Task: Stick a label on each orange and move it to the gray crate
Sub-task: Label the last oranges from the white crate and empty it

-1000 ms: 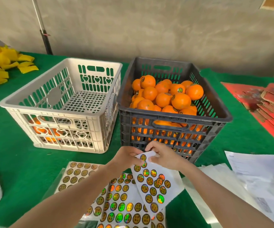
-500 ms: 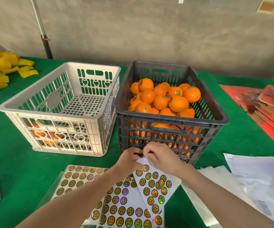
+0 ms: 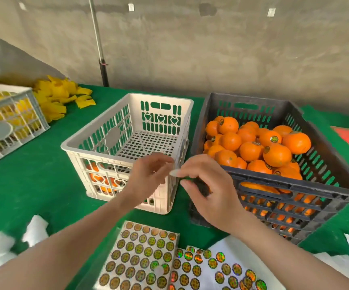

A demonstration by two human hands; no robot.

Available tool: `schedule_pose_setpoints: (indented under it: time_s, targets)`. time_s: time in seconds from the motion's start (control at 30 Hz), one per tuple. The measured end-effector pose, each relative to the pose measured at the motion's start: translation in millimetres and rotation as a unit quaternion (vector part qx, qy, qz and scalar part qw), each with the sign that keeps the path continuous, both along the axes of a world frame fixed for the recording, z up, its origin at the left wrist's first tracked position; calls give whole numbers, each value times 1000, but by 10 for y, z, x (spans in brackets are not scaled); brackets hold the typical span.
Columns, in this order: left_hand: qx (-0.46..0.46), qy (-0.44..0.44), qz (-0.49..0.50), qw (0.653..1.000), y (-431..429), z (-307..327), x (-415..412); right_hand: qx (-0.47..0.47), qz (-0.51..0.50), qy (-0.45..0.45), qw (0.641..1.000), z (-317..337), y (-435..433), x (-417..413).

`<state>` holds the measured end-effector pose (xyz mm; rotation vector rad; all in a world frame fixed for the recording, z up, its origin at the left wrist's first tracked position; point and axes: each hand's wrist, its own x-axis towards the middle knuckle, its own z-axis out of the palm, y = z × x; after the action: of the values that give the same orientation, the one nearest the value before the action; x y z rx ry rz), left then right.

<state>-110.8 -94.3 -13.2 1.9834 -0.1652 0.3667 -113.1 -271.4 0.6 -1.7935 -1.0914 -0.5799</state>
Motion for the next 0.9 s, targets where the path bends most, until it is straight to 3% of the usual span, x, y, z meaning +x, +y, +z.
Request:
schedule_pose_setpoints:
  time_s: [0.1, 0.2, 0.27, 0.3, 0.37, 0.43, 0.5, 0.57, 0.67, 0.8, 0.9]
  targets:
    - [-84, 22, 34, 996, 482, 270, 178, -21, -30, -12, 999, 184, 499, 286]
    - [-78, 53, 102, 990, 1023, 383, 473, -102, -64, 69, 990, 231, 1059, 626]
    - [26, 98, 147, 984, 1391, 385, 718, -162, -77, 113, 977, 162, 1383, 863]
    - [128, 131, 143, 973, 1555, 356, 840, -186, -80, 132, 970, 104, 1502, 964]
    - [344, 211, 72, 912, 1775, 272, 1042, -221, -88, 155, 959, -30, 1670, 1110]
    - [463, 309, -17, 831, 1881, 103, 1218, -239, -97, 172, 951, -166, 1747, 1201]
    - [486, 392, -52, 780, 1947, -98, 1410, -232, -101, 217, 943, -256, 1752, 1262]
    - [495, 447, -21, 745, 1979, -257, 1560, -213, -111, 247, 939, -304, 1730, 1317]
    - [543, 454, 27, 706, 1995, -451, 1679, -210, -107, 255, 938, -350, 1711, 1344]
    - [580, 435, -12, 689, 1991, -514, 1696, -208, -108, 258, 937, -371, 1705, 1376]
    - [555, 453, -37, 697, 1952, -446, 1686, -181, -126, 265, 939, -370, 1705, 1390]
